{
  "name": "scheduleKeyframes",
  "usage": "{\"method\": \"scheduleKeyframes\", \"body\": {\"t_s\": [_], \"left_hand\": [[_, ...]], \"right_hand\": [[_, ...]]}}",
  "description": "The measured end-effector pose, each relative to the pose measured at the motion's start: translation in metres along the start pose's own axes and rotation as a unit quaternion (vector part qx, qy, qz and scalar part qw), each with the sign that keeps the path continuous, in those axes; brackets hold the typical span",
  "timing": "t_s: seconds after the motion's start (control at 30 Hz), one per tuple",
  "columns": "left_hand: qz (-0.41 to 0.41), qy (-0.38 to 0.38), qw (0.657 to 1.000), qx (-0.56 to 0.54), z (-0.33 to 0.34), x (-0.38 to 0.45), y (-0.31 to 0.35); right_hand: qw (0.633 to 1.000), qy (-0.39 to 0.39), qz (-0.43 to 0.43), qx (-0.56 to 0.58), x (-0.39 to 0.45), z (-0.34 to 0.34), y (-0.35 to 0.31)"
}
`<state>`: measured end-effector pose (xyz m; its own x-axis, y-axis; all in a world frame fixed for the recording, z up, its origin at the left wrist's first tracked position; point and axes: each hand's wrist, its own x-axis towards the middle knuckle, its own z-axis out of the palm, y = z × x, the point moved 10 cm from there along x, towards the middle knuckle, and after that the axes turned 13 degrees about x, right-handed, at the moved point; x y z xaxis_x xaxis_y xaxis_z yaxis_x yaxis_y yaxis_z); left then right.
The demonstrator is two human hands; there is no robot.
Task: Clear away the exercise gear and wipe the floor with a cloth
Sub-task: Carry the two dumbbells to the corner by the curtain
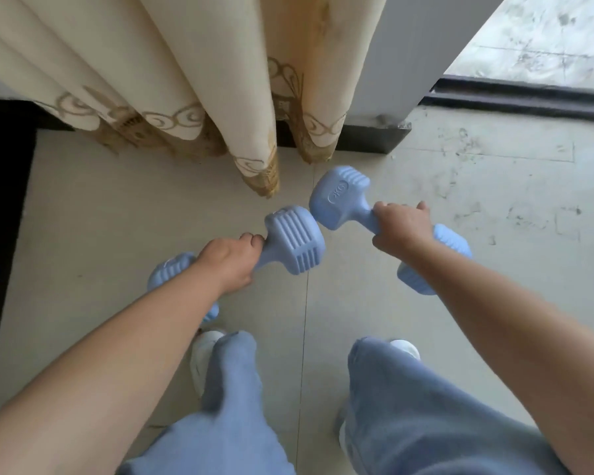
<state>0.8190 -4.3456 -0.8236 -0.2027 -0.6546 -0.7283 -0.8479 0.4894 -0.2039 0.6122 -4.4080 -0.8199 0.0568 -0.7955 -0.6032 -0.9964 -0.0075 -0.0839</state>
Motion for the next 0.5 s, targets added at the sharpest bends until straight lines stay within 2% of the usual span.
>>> {"method": "scheduleKeyframes", "body": {"t_s": [0.13, 0.27, 0.5], "left_hand": [[0.031, 0.040, 0.998, 0.048, 0.018, 0.056, 0.019], [0.034, 0.064, 0.996, 0.053, 0.023, 0.083, 0.030], [0.020, 0.051, 0.998, 0.022, 0.027, 0.096, 0.033]], "right_hand": [[0.998, 0.042, -0.054, -0.016, 0.064, 0.013, -0.010], [0.991, 0.090, -0.095, -0.029, 0.104, 0.014, -0.026], [0.984, 0.107, -0.142, -0.033, 0.142, 0.012, -0.054]]}}
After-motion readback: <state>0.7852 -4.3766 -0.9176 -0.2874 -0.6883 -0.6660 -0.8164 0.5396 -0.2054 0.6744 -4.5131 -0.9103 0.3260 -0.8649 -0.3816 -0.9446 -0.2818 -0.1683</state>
